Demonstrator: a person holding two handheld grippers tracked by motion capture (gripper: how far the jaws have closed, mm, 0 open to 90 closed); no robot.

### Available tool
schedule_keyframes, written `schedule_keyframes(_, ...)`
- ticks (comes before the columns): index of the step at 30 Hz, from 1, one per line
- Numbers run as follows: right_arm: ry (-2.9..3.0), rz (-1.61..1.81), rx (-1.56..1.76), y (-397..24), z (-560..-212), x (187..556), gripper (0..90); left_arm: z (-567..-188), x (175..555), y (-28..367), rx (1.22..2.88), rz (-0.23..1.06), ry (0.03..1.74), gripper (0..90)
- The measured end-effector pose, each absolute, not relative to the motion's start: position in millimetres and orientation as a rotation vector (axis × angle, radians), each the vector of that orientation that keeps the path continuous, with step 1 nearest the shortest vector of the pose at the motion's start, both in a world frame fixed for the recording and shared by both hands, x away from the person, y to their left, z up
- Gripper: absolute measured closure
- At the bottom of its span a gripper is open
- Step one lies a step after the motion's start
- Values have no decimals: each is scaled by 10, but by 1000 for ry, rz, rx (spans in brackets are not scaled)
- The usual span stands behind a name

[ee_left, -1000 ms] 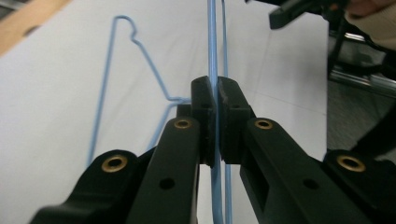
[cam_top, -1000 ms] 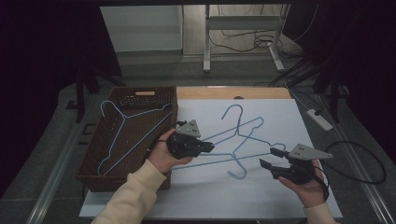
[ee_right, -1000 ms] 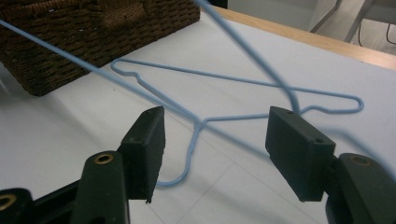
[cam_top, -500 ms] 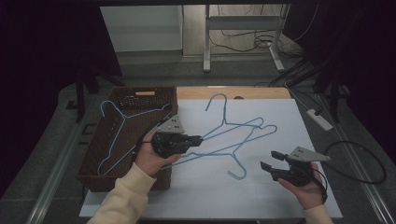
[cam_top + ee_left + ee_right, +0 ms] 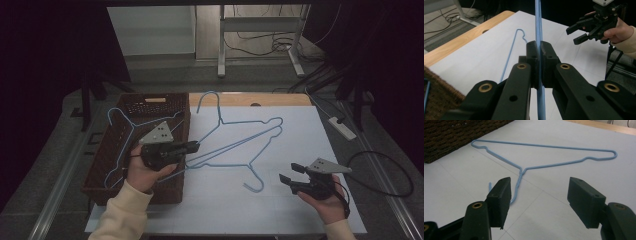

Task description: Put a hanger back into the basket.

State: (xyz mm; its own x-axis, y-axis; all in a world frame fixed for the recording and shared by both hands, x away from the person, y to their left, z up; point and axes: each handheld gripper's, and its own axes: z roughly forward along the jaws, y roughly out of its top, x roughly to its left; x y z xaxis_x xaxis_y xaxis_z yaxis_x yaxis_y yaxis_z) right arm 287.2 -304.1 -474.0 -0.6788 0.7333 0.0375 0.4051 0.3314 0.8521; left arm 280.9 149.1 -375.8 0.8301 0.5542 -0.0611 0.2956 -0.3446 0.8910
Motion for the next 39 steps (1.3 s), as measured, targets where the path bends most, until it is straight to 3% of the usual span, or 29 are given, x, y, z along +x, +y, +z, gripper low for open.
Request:
schedule_keyframes(23,2254,1250,1037,-3054,-4794,2870,360,-3788,2648,2119,1863,416,756,870)
schedule_keyframes(39,2271,1234,1039,-3023,-4830,2898,357,-3775,2630,2760,1787,510,910,870)
